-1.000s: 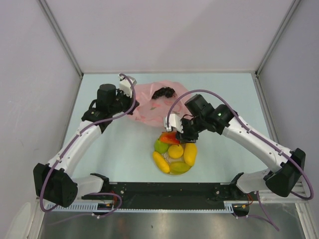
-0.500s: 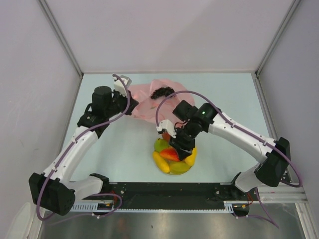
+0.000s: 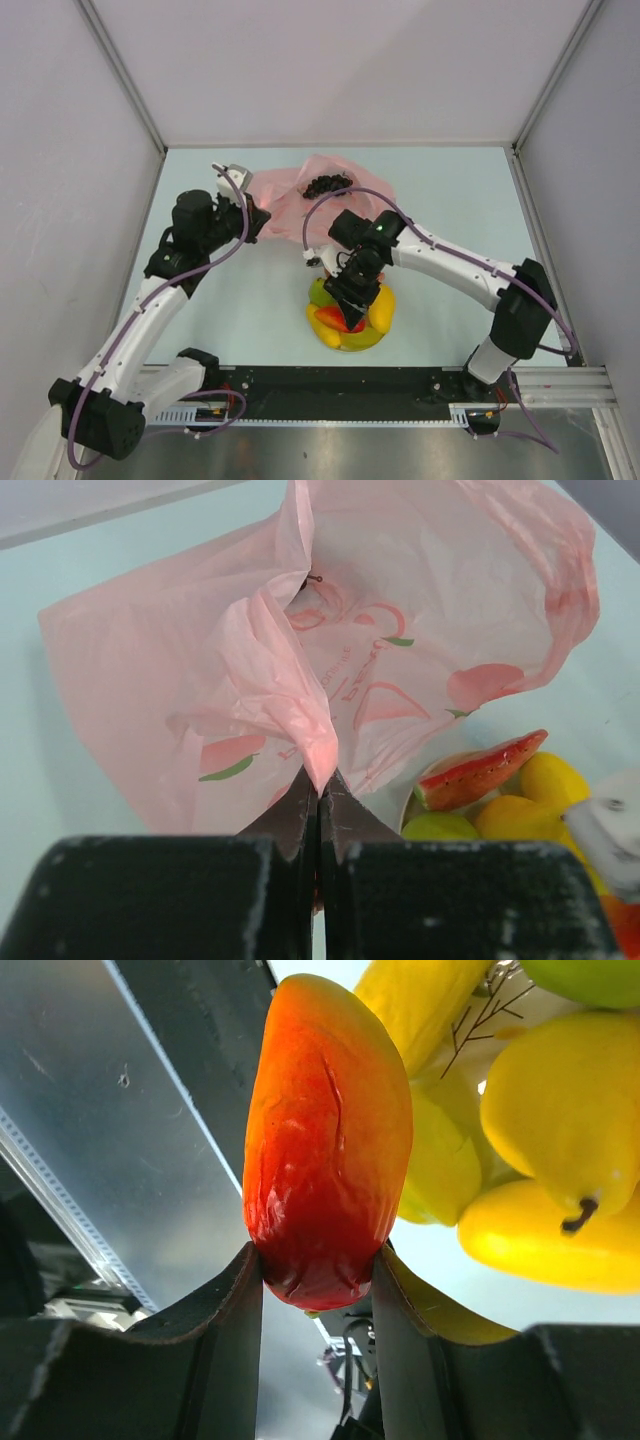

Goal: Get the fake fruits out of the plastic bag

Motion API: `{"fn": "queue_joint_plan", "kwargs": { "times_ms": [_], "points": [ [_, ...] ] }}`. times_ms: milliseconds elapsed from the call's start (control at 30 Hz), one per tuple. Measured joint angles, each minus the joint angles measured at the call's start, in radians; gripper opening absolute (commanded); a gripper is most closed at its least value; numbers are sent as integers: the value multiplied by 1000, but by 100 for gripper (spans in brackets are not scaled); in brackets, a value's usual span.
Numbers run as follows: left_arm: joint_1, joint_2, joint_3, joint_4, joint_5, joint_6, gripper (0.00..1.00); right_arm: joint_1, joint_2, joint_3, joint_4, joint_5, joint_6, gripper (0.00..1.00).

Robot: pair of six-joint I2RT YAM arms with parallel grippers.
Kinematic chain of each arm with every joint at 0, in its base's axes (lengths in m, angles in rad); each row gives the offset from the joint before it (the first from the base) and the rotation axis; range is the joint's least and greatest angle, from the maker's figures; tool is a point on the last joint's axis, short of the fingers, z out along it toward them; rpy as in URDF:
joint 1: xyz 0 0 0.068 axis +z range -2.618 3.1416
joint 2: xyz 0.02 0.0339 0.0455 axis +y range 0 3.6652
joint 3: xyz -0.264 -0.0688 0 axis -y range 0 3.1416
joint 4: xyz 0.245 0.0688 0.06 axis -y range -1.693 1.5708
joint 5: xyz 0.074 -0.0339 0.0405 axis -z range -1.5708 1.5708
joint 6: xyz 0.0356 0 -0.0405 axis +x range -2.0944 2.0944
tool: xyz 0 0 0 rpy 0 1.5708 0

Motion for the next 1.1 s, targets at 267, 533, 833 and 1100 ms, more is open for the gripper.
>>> {"fn": "queue_joint_plan", "kwargs": {
  "times_ms": [267, 533, 833, 1100],
  "points": [
    [42, -47, -23, 0, 2, -11, 0, -13, 114, 3, 30, 20, 70, 21],
    [72, -64, -38, 1, 10, -29, 0, -14, 148, 10, 41, 26, 89, 33],
    [99, -81, -56, 0, 29, -47, 0, -14, 148, 11, 40, 56, 96, 56],
    [101, -80, -56, 1, 43, -61, 0, -13, 148, 12, 37, 76, 96, 61]
  ]
}}
